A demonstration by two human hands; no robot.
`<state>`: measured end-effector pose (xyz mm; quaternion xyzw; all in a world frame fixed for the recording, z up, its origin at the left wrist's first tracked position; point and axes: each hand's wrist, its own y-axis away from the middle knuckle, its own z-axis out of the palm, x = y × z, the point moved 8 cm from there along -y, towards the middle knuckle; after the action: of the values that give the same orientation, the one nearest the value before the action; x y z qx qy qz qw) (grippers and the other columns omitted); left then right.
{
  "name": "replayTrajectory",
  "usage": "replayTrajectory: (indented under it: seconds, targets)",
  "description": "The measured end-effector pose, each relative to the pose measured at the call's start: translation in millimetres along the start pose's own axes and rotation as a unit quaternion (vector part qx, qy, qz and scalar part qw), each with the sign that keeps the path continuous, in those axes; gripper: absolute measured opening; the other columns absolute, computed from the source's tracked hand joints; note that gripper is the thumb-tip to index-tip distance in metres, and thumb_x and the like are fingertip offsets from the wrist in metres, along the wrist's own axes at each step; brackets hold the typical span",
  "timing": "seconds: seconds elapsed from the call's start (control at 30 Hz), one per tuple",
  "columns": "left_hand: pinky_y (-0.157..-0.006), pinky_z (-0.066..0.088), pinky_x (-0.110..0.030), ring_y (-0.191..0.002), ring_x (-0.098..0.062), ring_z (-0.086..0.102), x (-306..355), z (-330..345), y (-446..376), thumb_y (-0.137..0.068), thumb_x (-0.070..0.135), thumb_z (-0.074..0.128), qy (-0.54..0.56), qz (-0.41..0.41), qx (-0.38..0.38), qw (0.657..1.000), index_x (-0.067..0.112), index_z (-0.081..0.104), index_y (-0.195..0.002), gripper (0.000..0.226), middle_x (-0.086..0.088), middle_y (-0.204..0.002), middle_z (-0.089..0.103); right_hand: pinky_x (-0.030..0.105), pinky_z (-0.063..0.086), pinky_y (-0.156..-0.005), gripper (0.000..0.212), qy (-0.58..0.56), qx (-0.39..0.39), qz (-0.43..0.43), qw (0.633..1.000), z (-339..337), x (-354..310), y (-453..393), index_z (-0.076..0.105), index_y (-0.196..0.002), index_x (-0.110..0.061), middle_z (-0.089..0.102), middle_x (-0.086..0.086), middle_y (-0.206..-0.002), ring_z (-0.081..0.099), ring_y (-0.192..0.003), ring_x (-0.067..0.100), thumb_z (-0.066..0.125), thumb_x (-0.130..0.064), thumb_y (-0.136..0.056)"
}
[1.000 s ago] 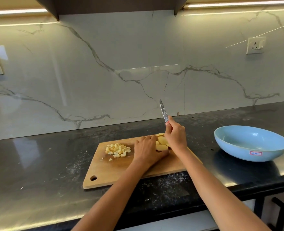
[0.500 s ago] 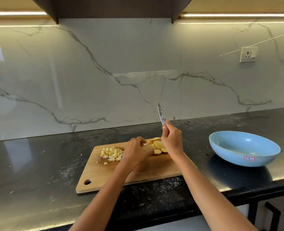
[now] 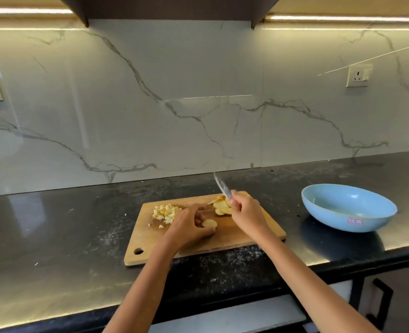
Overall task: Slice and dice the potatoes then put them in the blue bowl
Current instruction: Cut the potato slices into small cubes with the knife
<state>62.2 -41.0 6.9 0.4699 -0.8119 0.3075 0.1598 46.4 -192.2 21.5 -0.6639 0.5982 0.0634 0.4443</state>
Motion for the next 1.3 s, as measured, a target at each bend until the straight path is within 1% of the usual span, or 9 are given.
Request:
replayTrajectory:
  seconds: [0.07,0.13,0.3,0.57,0.7,0.93,1.13,1.23,1.3]
  targets:
    - [-0.063,0.043,-0.007,-0.076,-0.002,0.052,-1.2,-1.3,-0.4,-0.075,0.035,0.075,0.01,-0.005,0.001,1.0,0.02,0.046,-0.131,0.065,0.008,-0.092,0.058,0.016,0.027,-0.04,0.025,0.049,-0.071,-0.006,0.996,5.4,-10.4,16.9,0.063,-0.091,-0.014,0.057,0.001,-0.07,0.038,-0.047,0.004,0.04,-0.01,-0.098]
    - [-0.065,0.044,-0.009,-0.079,-0.005,0.054,-3.4,-2.0,-1.5,-0.074,0.035,0.075,0.01,-0.009,0.009,1.0,0.02,0.045,-0.131,0.067,0.007,-0.094,0.06,0.018,0.025,-0.04,0.033,0.109,-0.11,-0.019,0.988,8.5,-18.9,31.5,0.048,-0.067,-0.021,0.043,-0.005,-0.059,0.036,-0.047,0.006,0.039,-0.009,-0.097]
    - [-0.073,0.047,-0.012,-0.088,-0.009,0.058,-8.8,-1.2,-1.7,-0.073,0.033,0.077,0.038,-0.033,0.016,0.999,0.018,0.04,-0.135,0.074,0.006,-0.095,0.059,0.016,0.027,-0.045,0.024,0.189,-0.107,-0.035,0.976,13.5,-23.8,43.7,0.062,-0.1,-0.012,0.049,-0.007,-0.069,0.045,-0.059,0.006,0.039,-0.016,-0.097]
    - [-0.083,0.05,-0.02,-0.092,-0.01,0.059,-11.6,-1.5,-1.4,-0.071,0.032,0.079,0.054,-0.05,0.02,0.997,0.016,0.04,-0.134,0.076,0.0,-0.105,0.063,0.017,0.031,-0.049,0.018,0.223,-0.139,-0.028,0.964,15.0,-34.8,49.4,0.06,-0.106,-0.015,0.041,-0.013,-0.066,0.049,-0.068,0.01,0.045,-0.017,-0.096]
    - [-0.084,0.05,-0.021,-0.093,-0.01,0.06,-11.5,-0.7,-1.5,-0.071,0.031,0.079,0.061,-0.051,0.015,0.997,0.016,0.04,-0.134,0.075,0.0,-0.104,0.065,0.027,0.043,-0.061,0.019,0.265,-0.165,-0.012,0.95,15.7,-40.0,51.6,0.06,-0.106,-0.013,0.059,0.001,-0.086,0.061,-0.083,0.019,0.045,-0.014,-0.095]
    - [-0.084,0.052,-0.024,-0.09,-0.012,0.06,-12.1,0.3,-3.4,-0.071,0.029,0.079,0.063,-0.051,0.01,0.997,0.013,0.043,-0.131,0.072,-0.003,-0.102,0.065,0.029,0.043,-0.071,0.019,0.33,-0.221,-0.056,0.916,21.3,-63.7,54.8,0.055,-0.11,-0.008,0.06,0.009,-0.109,0.059,-0.096,0.023,0.049,-0.006,-0.093]
    - [-0.072,0.047,-0.015,-0.086,-0.009,0.059,-11.6,0.3,-2.3,-0.07,0.031,0.08,0.061,-0.071,0.003,0.996,0.017,0.046,-0.129,0.07,0.007,-0.09,0.06,0.03,0.035,-0.06,0.017,0.295,-0.263,-0.047,0.917,14.3,-60.6,53.6,0.041,-0.078,-0.013,0.047,0.007,-0.086,0.047,-0.078,0.02,0.05,-0.005,-0.091]
    - [-0.067,0.046,-0.011,-0.084,-0.008,0.057,-11.5,1.2,0.6,-0.069,0.03,0.08,0.074,-0.073,-0.004,0.995,0.018,0.047,-0.128,0.069,0.008,-0.088,0.059,0.029,0.034,-0.058,0.008,0.307,-0.26,-0.054,0.914,12.1,-61.2,60.0,0.049,-0.085,-0.011,0.052,0.009,-0.088,0.044,-0.072,0.017,0.051,-0.005,-0.091]
    - [-0.067,0.046,-0.011,-0.084,-0.007,0.057,-13.2,2.0,-0.1,-0.069,0.03,0.08,0.081,-0.074,-0.007,0.994,0.019,0.047,-0.129,0.069,0.008,-0.089,0.059,0.024,0.029,-0.05,0.022,0.313,-0.257,-0.058,0.913,7.0,-60.3,65.0,0.041,-0.073,-0.014,0.046,0.001,-0.075,0.038,-0.059,0.014,0.05,-0.006,-0.091]
